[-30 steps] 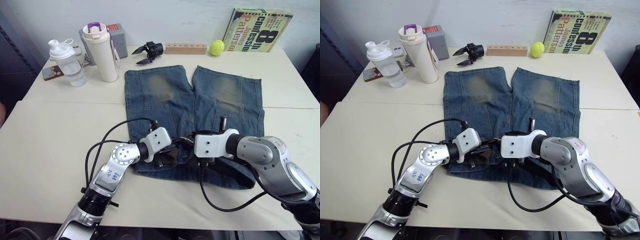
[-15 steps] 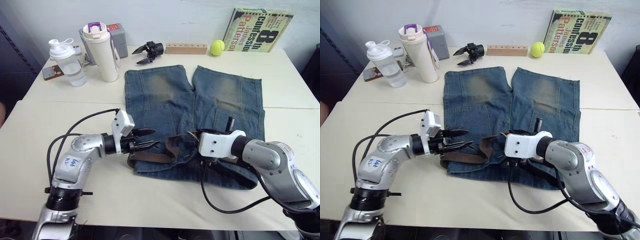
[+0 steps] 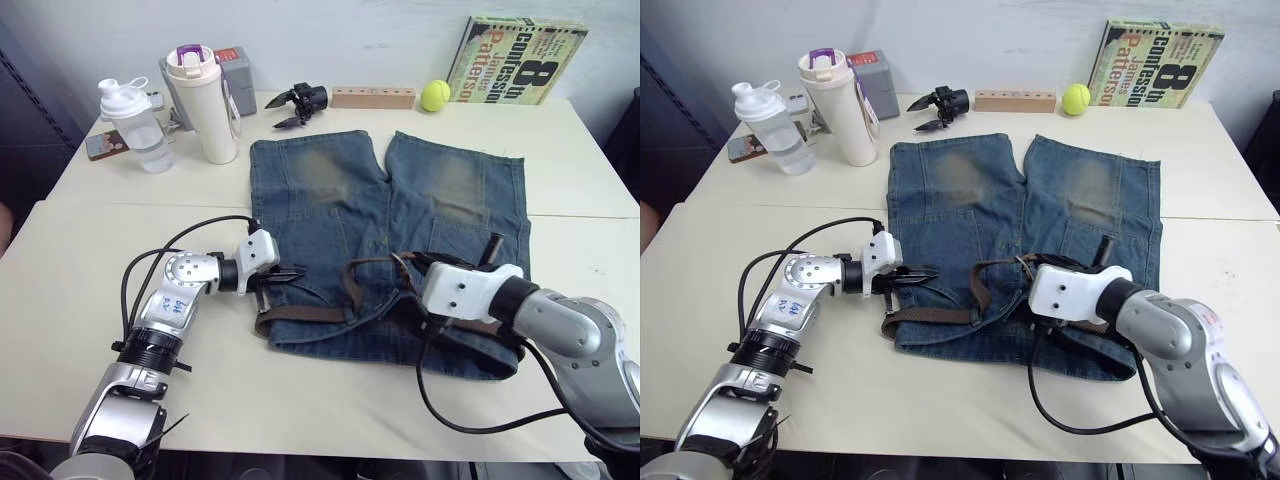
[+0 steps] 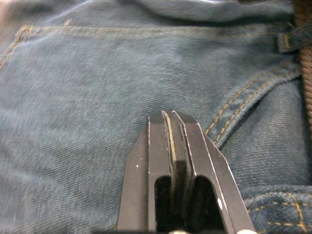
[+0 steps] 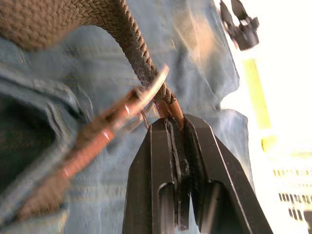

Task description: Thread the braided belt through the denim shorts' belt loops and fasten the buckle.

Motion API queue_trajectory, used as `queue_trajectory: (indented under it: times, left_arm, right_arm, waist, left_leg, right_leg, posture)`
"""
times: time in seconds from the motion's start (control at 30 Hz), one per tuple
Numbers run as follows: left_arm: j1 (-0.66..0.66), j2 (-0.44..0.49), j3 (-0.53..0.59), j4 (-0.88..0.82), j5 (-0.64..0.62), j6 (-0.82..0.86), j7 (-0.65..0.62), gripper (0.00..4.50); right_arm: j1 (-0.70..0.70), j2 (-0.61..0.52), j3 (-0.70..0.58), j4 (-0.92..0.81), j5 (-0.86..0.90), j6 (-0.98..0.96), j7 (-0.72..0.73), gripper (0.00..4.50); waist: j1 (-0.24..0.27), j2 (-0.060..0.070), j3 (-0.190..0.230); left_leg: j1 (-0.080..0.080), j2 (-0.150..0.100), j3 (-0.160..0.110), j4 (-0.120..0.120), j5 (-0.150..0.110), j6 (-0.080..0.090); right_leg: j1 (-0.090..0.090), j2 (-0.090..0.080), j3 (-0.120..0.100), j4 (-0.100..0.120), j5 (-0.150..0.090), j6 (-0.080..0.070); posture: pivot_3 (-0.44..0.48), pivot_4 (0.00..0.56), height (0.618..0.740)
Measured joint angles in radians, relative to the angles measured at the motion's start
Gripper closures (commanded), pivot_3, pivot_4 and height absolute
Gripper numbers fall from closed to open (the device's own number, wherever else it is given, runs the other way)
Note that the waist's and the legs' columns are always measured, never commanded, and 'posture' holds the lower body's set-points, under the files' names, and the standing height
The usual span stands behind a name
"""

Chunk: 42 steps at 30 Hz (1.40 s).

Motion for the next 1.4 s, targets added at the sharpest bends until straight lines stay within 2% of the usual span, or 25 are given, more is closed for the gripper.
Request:
queue_trajectory:
  times: [0.2,0.3,0.47,0.6,0.73,0.9,0.93,1.0,1.03,1.07,1.23,1.4]
  left_arm:
    - [0.014,0.009,-0.010,0.005,0.019,-0.061,-0.003,4.45]
    - [0.021,0.010,-0.011,0.009,0.031,-0.091,-0.001,4.45]
    - [0.029,0.009,-0.011,0.002,0.039,-0.108,0.000,4.45]
    - [0.031,0.004,-0.009,-0.001,0.039,-0.111,0.006,4.45]
    - [0.034,-0.036,0.009,-0.007,0.019,-0.086,0.014,4.45]
    - [0.034,-0.064,0.033,-0.068,-0.051,0.040,0.001,4.45]
    - [0.030,-0.063,0.043,-0.100,-0.085,0.090,-0.009,3.82]
    - [0.007,-0.060,0.057,-0.163,-0.148,0.182,-0.030,3.15]
    - [-0.029,-0.053,0.075,-0.216,-0.203,0.265,-0.044,2.53]
    - [-0.050,-0.049,0.083,-0.240,-0.222,0.297,-0.047,2.20]
    - [-0.115,-0.044,0.137,-0.342,-0.370,0.513,-0.054,2.20]
    - [-0.135,-0.089,0.079,-0.356,-0.343,0.523,-0.031,2.20]
  right_arm:
    - [0.172,0.007,-0.308,-0.009,0.038,-0.019,-0.001,4.50]
    - [0.179,0.007,-0.432,0.047,0.044,-0.020,-0.024,4.50]
    - [0.140,0.015,-0.505,0.061,0.102,0.000,-0.041,4.50]
    - [0.155,0.018,-0.452,-0.016,0.147,0.004,-0.019,4.50]
    - [0.149,-0.018,-0.248,-0.096,0.147,-0.007,0.015,4.50]
    - [0.122,-0.063,-0.132,-0.089,0.088,-0.067,0.015,4.50]
    - [0.103,-0.062,-0.107,-0.081,0.078,-0.069,0.012,4.50]
    - [0.075,-0.059,-0.072,-0.070,0.064,-0.068,0.004,4.50]
    - [0.053,-0.053,-0.048,-0.058,0.055,-0.069,-0.004,4.50]
    - [0.050,-0.052,-0.045,-0.052,0.052,-0.069,-0.006,4.50]
    - [0.048,-0.055,-0.011,-0.004,0.001,-0.085,-0.016,4.50]
    - [-0.003,-0.040,0.044,0.033,-0.034,-0.121,-0.031,4.50]
  waist:
    - [0.000,0.003,-0.002]
    - [-0.001,0.005,-0.004]
    - [-0.001,0.010,-0.008]
    - [-0.001,0.010,-0.008]
    - [-0.001,0.010,-0.008]
    - [-0.001,0.008,-0.007]
    - [-0.002,0.007,-0.006]
    - [-0.003,0.007,-0.006]
    - [-0.004,0.007,-0.006]
    - [-0.004,0.007,-0.006]
    - [-0.004,0.007,-0.006]
    - [-0.003,0.006,-0.006]
  left_leg:
    - [0.001,0.000,0.000,0.000,0.000,0.000]
    - [0.003,0.000,0.001,0.000,0.000,0.000]
    - [0.004,0.000,0.001,0.000,0.000,0.000]
    - [0.004,0.000,0.000,0.000,0.000,0.001]
    - [0.003,0.001,0.000,0.000,-0.001,0.001]
    - [-0.001,0.003,-0.001,0.001,-0.001,0.001]
    - [-0.001,0.002,-0.001,0.001,0.000,0.001]
    - [-0.001,0.003,-0.002,0.001,0.000,0.001]
    - [-0.001,0.003,-0.002,0.001,0.001,0.000]
    - [-0.001,0.003,-0.003,0.001,0.001,0.000]
    - [0.000,0.003,-0.002,0.001,0.001,0.001]
    - [-0.001,0.000,-0.002,0.001,0.001,0.001]
  right_leg:
    - [0.002,0.000,0.000,0.000,0.000,0.000]
    - [0.002,0.000,0.000,0.000,0.000,0.000]
    - [0.002,0.000,0.001,0.000,0.000,0.000]
    - [0.002,0.000,0.001,0.000,0.000,0.000]
    - [0.002,-0.001,0.001,0.001,0.000,0.000]
    - [0.000,0.000,0.000,0.000,0.000,0.000]
    - [0.000,0.000,0.000,0.000,0.000,0.000]
    - [0.001,0.000,0.001,0.000,0.000,0.000]
    - [0.001,0.001,0.001,0.000,0.000,0.000]
    - [0.001,0.001,0.001,0.000,0.000,0.000]
    - [0.001,0.001,0.001,-0.001,0.000,0.000]
    - [0.001,0.000,0.001,0.000,0.000,0.000]
  posture:
    - [0.000,0.150,0.657]
    - [0.000,0.150,0.657]
    - [0.000,0.150,0.657]
    - [0.000,0.150,0.657]
    - [0.000,0.150,0.657]
    - [0.000,0.150,0.657]
    - [0.000,0.150,0.657]
    - [0.000,0.150,0.657]
    - [0.000,0.150,0.657]
    - [0.000,0.150,0.657]
    - [0.000,0.150,0.657]
    - [0.000,0.150,0.657]
